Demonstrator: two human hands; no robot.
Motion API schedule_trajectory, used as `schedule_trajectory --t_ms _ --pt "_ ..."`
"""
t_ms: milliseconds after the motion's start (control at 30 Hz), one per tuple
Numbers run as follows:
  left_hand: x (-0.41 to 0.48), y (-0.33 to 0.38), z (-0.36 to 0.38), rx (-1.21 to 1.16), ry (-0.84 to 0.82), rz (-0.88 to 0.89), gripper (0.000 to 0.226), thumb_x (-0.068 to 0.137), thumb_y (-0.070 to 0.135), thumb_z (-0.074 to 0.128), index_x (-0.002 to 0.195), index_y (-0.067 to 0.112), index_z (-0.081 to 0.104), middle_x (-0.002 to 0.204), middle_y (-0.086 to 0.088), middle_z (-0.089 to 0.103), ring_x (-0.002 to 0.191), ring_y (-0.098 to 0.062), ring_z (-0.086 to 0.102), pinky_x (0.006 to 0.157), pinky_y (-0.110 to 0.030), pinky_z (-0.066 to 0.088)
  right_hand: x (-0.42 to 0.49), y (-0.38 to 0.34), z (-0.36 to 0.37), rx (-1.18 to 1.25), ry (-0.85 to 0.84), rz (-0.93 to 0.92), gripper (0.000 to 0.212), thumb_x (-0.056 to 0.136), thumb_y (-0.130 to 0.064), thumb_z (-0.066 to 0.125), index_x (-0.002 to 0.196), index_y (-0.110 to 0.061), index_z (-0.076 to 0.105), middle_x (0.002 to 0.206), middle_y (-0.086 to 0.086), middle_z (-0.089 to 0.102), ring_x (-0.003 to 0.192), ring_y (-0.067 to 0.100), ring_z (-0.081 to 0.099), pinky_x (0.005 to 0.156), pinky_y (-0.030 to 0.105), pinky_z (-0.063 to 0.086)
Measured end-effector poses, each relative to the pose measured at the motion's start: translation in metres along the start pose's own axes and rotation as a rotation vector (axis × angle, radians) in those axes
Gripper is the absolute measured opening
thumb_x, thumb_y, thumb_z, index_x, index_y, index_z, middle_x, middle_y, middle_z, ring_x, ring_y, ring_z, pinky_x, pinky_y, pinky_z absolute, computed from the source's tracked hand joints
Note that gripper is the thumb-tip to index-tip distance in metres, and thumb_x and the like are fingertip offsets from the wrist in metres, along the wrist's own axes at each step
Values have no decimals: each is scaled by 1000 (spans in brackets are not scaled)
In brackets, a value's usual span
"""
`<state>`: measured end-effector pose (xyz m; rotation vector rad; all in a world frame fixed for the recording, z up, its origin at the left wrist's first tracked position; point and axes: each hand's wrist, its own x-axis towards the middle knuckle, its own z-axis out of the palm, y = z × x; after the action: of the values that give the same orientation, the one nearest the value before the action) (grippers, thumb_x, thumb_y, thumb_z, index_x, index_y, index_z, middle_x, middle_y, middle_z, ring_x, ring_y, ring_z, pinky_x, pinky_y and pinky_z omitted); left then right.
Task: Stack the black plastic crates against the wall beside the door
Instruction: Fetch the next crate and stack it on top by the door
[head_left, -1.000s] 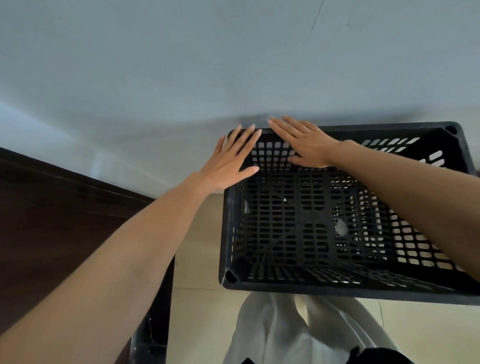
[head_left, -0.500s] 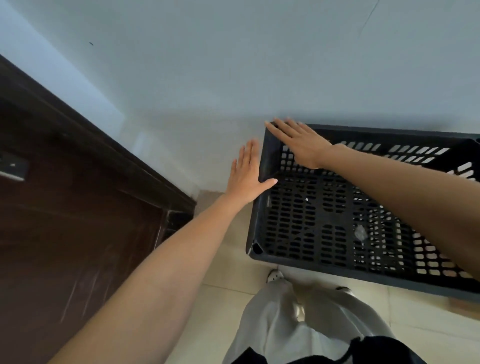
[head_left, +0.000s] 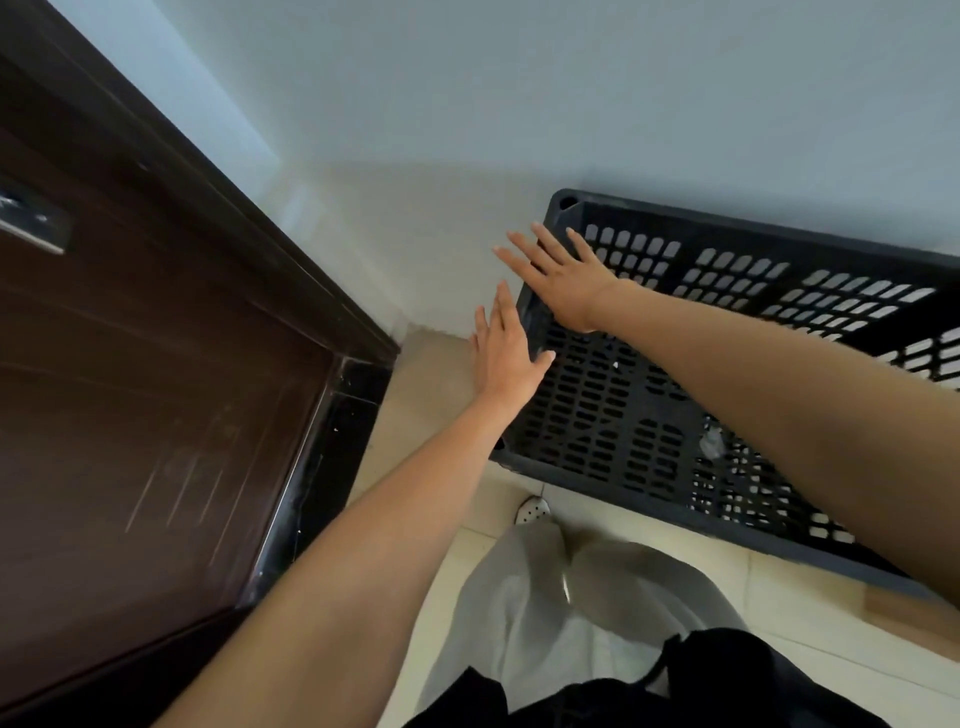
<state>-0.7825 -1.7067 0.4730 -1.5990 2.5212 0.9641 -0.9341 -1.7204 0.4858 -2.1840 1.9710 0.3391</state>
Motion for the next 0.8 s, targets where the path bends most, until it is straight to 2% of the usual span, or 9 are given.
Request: schedule_trajectory --t_ms 200,333,467,633,800 --pt "-15 2 -8 92 -35 -36 108 91 49 63 158 14 -15 167 -6 -10 153 -37 -8 122 -53 5 -12 -5 -6 -40 33 -8 94 91 -7 49 150 -20 -23 162 5 -16 148 29 -14 118 50 -2" --pt "-49 -3 -15 115 100 -12 95 96 45 57 159 16 -8 168 -6 4 154 -34 4 122 -51 9 -33 -7 -13 -6 5 -64 96 89 -5 51 151 -25 -21 163 5 -10 148 31 -12 120 49 2" --pt "-92 -17 -25 146 245 -112 82 100 50 43 160 17 -2 166 -6 14 154 -30 8 122 -49 11 -50 -21 -34 30 10 -144 91 90 -1 45 152 -26 -18 163 6 -4 149 32 -8 120 49 4" --pt "-170 -36 -18 60 388 -298 64 104 43 37 160 22 12 165 -2 22 154 -29 12 122 -50 17 -98 -68 -46 56 60 -332 90 88 1 48 154 -20 -8 163 5 6 150 28 -1 120 47 10" --pt "-263 -43 9 72 461 -460 64 103 37 45 159 22 18 162 -2 29 151 -29 22 121 -47 24 -142 -123 -40 -70 89 -655 82 95 -8 49 155 -22 -5 163 5 10 150 27 3 120 47 15"
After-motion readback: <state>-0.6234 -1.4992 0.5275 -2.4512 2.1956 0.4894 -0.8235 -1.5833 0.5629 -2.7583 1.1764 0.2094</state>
